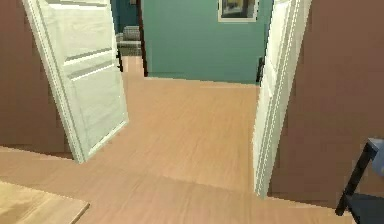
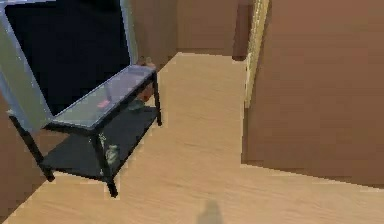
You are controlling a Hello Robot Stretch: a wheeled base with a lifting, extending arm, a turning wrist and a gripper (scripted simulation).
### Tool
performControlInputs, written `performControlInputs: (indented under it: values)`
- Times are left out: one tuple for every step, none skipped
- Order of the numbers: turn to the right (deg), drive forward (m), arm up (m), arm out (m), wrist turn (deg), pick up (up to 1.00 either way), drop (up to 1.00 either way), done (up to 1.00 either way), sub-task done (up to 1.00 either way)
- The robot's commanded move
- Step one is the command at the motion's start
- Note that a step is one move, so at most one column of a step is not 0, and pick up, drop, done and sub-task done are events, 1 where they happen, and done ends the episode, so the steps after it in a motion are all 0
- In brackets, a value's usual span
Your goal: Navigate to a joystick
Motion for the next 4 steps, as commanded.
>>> performControlInputs:
  values:
    - [0.0,0.75,0.0,0.0,0.0,0.0,0.0,0.0,0.0]
    - [-6.0,0.0,0.0,0.0,0.0,0.0,0.0,0.0,0.0]
    - [0.0,0.3,0.0,0.0,0.0,0.0,0.0,0.0,0.0]
    - [-45.0,0.0,0.0,0.0,0.0,0.0,0.0,0.0,0.0]
